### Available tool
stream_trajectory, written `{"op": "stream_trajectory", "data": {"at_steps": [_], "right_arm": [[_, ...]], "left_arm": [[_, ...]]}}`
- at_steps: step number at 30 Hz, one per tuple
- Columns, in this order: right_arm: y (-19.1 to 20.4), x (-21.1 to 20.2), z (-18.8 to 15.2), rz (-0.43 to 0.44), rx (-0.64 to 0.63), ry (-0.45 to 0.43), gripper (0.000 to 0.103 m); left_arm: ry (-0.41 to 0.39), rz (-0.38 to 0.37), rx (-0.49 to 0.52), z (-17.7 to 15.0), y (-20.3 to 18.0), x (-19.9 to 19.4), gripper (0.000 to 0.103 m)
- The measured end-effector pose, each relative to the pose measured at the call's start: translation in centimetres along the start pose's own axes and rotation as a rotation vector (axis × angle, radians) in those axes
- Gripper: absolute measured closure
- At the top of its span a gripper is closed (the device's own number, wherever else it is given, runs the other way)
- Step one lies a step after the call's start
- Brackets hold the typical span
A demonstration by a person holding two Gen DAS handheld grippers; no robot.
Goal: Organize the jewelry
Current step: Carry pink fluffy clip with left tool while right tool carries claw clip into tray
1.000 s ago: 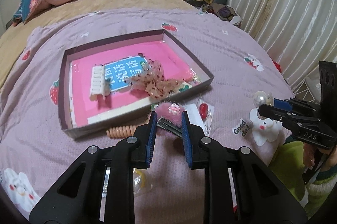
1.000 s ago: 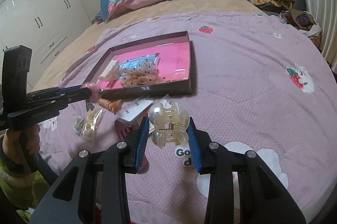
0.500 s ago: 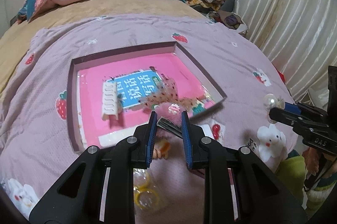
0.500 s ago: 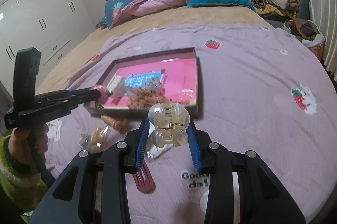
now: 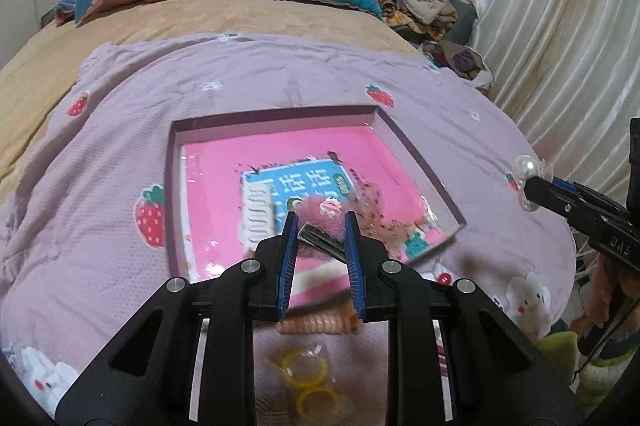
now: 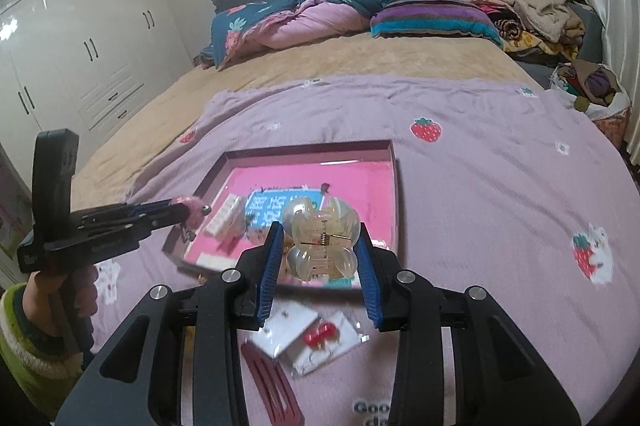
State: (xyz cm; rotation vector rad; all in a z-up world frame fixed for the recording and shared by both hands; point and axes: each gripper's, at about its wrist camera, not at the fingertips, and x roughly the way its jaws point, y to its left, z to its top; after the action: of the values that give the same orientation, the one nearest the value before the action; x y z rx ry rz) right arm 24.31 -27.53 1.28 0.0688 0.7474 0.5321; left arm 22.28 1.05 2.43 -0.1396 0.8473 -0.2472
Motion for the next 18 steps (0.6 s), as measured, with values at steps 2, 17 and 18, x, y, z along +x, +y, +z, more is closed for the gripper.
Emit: {"op": "stream_trajectory", "data": {"at_steps": [2,17,18], "right_arm": [[-0.3,1.2,0.7,-0.003,-0.001,0.013,0.069],[-1.7,8.3,2.0,-0.028,0.019,0.103,0.069],[-1.8,8.5,2.1,-0.029,0.020,0.106,0.069]], "left_arm": [[0.001,0.010,-0.006,0.4,0.5,0.2,0.088],[0.057,0.002,-0.005,0.8,0.0,4.7,0.087],[0.061,0.001,-0.005,0.7,0.0,5.0,0.087]]}}
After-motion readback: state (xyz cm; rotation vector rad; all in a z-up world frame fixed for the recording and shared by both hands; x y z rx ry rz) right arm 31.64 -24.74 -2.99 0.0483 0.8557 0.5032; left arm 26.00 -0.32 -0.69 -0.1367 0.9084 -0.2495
